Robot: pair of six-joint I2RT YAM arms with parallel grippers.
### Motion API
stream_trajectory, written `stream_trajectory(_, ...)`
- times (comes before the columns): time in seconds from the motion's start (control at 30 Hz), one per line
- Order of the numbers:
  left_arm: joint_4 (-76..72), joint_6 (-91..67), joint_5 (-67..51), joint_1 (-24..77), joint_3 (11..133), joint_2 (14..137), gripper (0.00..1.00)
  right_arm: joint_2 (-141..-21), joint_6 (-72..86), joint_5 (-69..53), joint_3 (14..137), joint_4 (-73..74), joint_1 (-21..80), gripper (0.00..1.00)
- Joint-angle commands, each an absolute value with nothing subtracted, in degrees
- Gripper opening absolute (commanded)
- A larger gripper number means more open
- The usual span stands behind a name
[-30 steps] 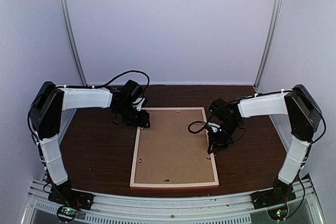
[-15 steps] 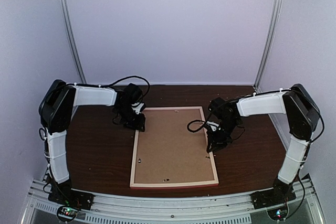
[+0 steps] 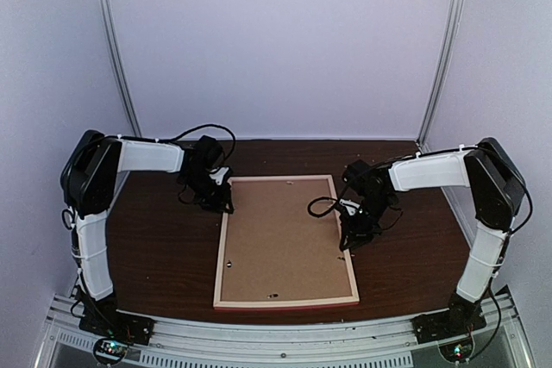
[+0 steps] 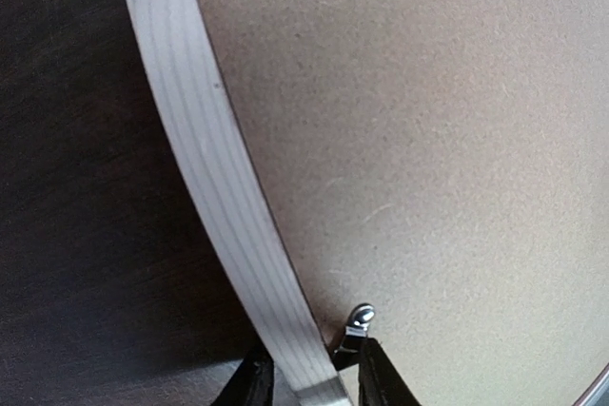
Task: Put the photo into the frame
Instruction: Press the fastener onto the backboard.
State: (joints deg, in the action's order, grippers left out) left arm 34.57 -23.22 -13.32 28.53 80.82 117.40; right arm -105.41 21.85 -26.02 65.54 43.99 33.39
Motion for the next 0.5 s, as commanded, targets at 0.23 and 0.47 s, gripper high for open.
stream_trajectory(0.23, 28.5, -28.6, -13.0, 28.0, 73.8, 118.9, 0.2, -109.3, 19.1, -20.3, 63.0, 36.2, 33.2, 0.08)
stream_trajectory(0.47, 22.8, -33.2, -16.1, 26.2, 70.7, 117.9, 0.2, -109.1, 19.3, -20.4, 62.4, 36.0, 33.2, 0.08)
